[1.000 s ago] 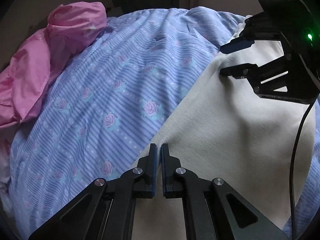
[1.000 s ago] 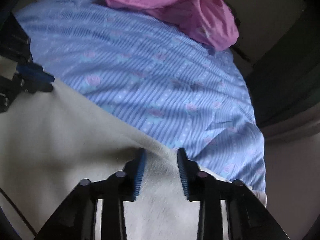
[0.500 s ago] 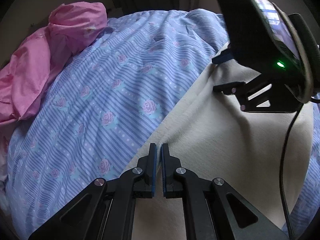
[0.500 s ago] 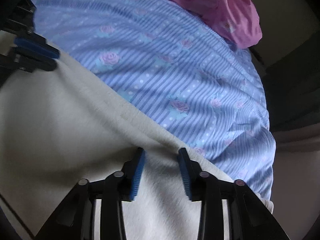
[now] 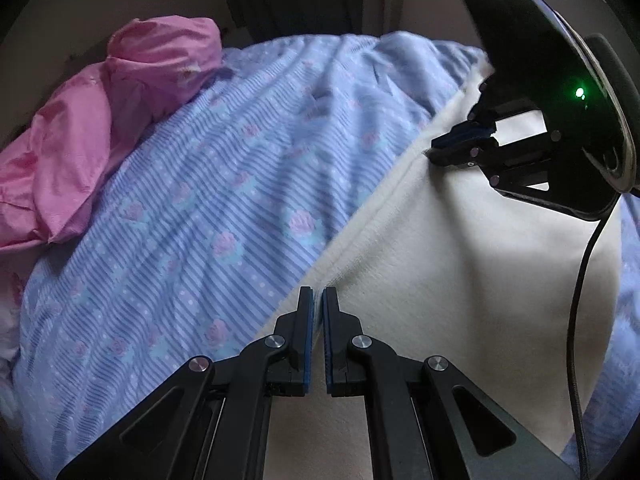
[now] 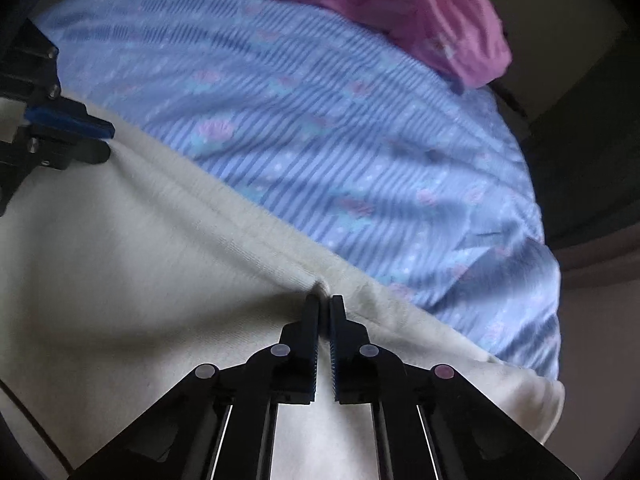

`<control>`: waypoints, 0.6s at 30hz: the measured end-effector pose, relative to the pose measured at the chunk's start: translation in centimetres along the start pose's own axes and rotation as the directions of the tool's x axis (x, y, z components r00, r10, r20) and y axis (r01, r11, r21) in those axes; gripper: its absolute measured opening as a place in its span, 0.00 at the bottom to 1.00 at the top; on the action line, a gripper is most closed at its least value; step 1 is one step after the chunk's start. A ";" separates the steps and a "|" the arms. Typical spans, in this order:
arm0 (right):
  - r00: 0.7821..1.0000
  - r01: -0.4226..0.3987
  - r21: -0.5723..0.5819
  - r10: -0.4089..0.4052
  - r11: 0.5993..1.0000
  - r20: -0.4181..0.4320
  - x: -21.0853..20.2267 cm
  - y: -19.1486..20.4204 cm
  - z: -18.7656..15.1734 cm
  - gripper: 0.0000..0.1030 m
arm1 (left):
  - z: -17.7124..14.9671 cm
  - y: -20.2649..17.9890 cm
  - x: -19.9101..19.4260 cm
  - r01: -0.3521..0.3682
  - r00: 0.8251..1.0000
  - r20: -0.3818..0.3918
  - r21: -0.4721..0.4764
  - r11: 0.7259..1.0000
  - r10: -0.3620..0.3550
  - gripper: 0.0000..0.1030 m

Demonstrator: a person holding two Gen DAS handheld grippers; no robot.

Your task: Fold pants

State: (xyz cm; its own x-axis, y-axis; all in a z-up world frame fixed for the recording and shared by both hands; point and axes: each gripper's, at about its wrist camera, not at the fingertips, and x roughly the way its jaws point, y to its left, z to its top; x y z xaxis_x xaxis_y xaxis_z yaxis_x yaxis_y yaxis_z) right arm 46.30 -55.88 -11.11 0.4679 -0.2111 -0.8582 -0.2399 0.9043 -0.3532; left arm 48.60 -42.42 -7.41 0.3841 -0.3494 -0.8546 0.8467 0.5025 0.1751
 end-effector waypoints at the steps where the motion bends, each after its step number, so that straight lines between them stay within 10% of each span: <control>1: 1.000 0.004 0.017 -0.004 1.000 0.013 -0.5 -0.4 0.2 0.04 | 0.2 0.4 -0.1 -0.003 1.000 0.007 -0.013 1.000 0.003 0.06; 5: 0.998 0.050 0.065 -0.053 0.997 0.039 -1.0 -1.4 1.5 0.04 | 0.6 1.2 1.2 -0.022 1.000 -0.022 -0.053 0.998 0.021 0.08; 8: 0.996 0.086 0.059 -0.084 0.995 -0.023 1.0 -0.7 2.3 0.06 | 0.3 -0.5 2.7 -0.165 0.984 -0.062 0.025 0.986 0.167 0.30; 12: 0.981 0.188 0.079 -0.191 0.979 0.030 0.1 -0.7 1.7 0.46 | 0.8 -0.9 0.5 -0.239 0.969 0.058 -0.009 0.971 0.239 0.62; 18: 0.957 0.199 0.354 -0.259 0.914 0.133 -6.7 -6.9 -0.2 0.66 | 3.0 0.6 -6.1 -0.199 0.948 0.199 -0.242 0.950 0.249 0.82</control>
State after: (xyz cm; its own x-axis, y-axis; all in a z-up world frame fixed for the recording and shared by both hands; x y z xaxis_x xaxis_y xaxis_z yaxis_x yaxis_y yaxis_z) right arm 44.60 -60.76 -3.01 0.6229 -0.3869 -0.6799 0.1743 0.9159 -0.3616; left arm 47.85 -42.34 -0.65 0.6483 -0.3632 -0.6692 0.6385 0.7382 0.2178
